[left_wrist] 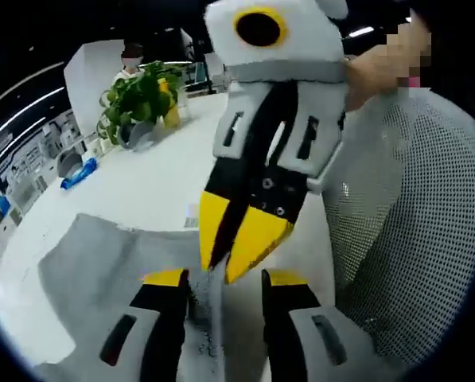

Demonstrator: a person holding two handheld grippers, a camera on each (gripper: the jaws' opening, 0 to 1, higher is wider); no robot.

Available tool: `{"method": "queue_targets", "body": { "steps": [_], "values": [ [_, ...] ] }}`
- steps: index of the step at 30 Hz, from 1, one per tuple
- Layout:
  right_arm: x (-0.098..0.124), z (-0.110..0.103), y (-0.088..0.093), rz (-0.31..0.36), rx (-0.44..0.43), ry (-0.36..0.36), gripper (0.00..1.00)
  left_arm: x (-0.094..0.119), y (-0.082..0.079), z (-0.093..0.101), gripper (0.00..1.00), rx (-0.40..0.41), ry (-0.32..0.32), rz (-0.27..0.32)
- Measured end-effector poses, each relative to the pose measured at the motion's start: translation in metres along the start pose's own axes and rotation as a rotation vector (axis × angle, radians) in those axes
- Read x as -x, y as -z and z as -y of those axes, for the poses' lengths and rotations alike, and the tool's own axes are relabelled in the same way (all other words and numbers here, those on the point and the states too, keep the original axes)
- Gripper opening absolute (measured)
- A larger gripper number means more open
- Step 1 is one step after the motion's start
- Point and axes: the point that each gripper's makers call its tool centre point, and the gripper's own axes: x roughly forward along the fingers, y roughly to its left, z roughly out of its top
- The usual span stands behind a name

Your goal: Fold the towel on the table until its edges align and the towel forms a compact rectangular stack.

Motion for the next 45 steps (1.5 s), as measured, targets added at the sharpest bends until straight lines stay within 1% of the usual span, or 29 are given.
{"method": "queue_targets", "body": {
  "steps": [1, 2, 3, 4, 5, 6, 7, 8, 9, 10, 11, 12, 14, 17, 19, 20, 23, 24, 27, 29, 31, 33, 35, 38, 41, 42, 43, 44, 45],
  "values": [
    [0.001, 0.001, 0.002, -0.002, -0.003, -0.004, 0.02, 0.0, 0.001, -0.002, 0.27, -0.017, -0.013, -0.003],
    [0.002, 0.0, 0.003, -0.004, -0.002, -0.01, 0.02, 0.002, -0.002, -0.006, 0.19, 0.008, -0.025, 0.014],
    [0.003, -0.003, 0.003, -0.004, -0.003, -0.02, 0.02, 0.003, -0.002, -0.01, 0.15, 0.044, -0.033, 0.027],
    [0.003, -0.004, 0.001, 0.002, -0.003, -0.02, 0.02, 0.005, -0.004, -0.012, 0.11, 0.118, -0.03, 0.048],
    [0.004, -0.003, -0.006, 0.043, -0.003, -0.01, 0.02, 0.007, -0.004, -0.012, 0.09, 0.194, 0.004, 0.068],
    [0.004, -0.001, -0.011, 0.07, 0.001, -0.003, 0.03, 0.008, -0.003, -0.014, 0.08, 0.265, 0.008, 0.081],
    [0.004, 0.006, -0.019, 0.109, 0.008, 0.035, 0.05, 0.012, -0.003, -0.023, 0.08, 0.337, -0.007, 0.111],
    [0.004, 0.011, -0.022, 0.124, 0.005, 0.06, 0.1, 0.015, -0.004, -0.028, 0.07, 0.373, -0.013, 0.13],
    [0.005, 0.015, -0.025, 0.137, -0.007, 0.084, 0.18, 0.019, -0.003, -0.035, 0.07, 0.433, -0.03, 0.151],
    [0.007, 0.016, -0.022, 0.128, -0.014, 0.087, 0.23, 0.023, -0.002, -0.04, 0.07, 0.461, -0.042, 0.162],
    [0.009, 0.018, -0.025, 0.141, -0.01, 0.089, 0.23, 0.026, -0.001, -0.044, 0.07, 0.491, -0.052, 0.172],
    [0.013, 0.019, -0.019, 0.103, 0.003, 0.094, 0.21, 0.031, -0.003, -0.049, 0.07, 0.528, -0.057, 0.208],
    [0.018, 0.027, -0.014, 0.06, 0.091, 0.147, 0.19, 0.033, -0.002, -0.052, 0.07, 0.576, -0.065, 0.22],
    [0.018, 0.032, -0.006, 0.011, 0.141, 0.183, 0.26, 0.034, -0.001, -0.052, 0.07, 0.556, -0.067, 0.208],
    [0.015, 0.031, -0.002, -0.015, 0.182, 0.178, 0.29, 0.033, -0.002, -0.049, 0.07, 0.538, -0.054, 0.195],
    [0.014, 0.029, 0.001, -0.043, 0.212, 0.181, 0.27, 0.033, -0.004, -0.046, 0.07, 0.501, -0.044, 0.185],
    [0.011, 0.022, 0.001, -0.076, 0.333, 0.175, 0.24, 0.029, -0.004, -0.036, 0.07, 0.424, -0.017, 0.147],
    [0.009, 0.02, 0.002, -0.085, 0.353, 0.174, 0.24, 0.027, -0.002, -0.031, 0.07, 0.365, -0.004, 0.114],
    [0.004, 0.016, 0.008, -0.155, 0.477, 0.175, 0.23, 0.023, 0.0, -0.017, 0.07, 0.25, 0.035, 0.056],
    [0.003, 0.015, 0.013, -0.215, 0.575, 0.174, 0.2, 0.021, -0.001, -0.011, 0.07, 0.223, 0.046, 0.047],
    [-0.001, 0.009, 0.016, -0.234, 0.65, 0.15, 0.18, 0.018, -0.001, -0.006, 0.07, 0.215, 0.071, 0.047],
    [-0.002, 0.007, 0.02, -0.272, 0.69, 0.148, 0.15, 0.016, 0.002, -0.003, 0.07, 0.197, 0.081, 0.036],
    [-0.003, 0.005, 0.014, -0.25, 0.705, 0.157, 0.16, 0.016, 0.003, -0.002, 0.07, 0.185, 0.082, 0.031],
    [-0.005, -0.001, 0.001, -0.197, 0.79, 0.157, 0.21, 0.017, 0.002, -0.003, 0.07, 0.194, 0.085, 0.037],
    [-0.007, -0.012, 0.009, -0.223, 0.83, 0.088, 0.06, 0.018, 0.002, -0.002, 0.08, 0.178, 0.091, 0.042],
    [-0.009, -0.011, 0.01, -0.223, 0.84, 0.094, 0.06, 0.02, 0.003, -0.003, 0.08, 0.105, 0.082, 0.02],
    [-0.008, -0.009, 0.006, -0.205, 0.899, 0.102, 0.06, 0.019, 0.0, -0.004, 0.09, 0.075, 0.065, 0.039],
    [-0.006, -0.008, 0.005, -0.204, 0.872, 0.104, 0.05, 0.02, -0.002, -0.003, 0.09, 0.057, 0.061, 0.048],
    [-0.003, -0.006, 0.003, -0.189, 0.763, 0.097, 0.05, 0.02, -0.002, -0.002, 0.1, 0.055, 0.055, 0.043]
  ]
}}
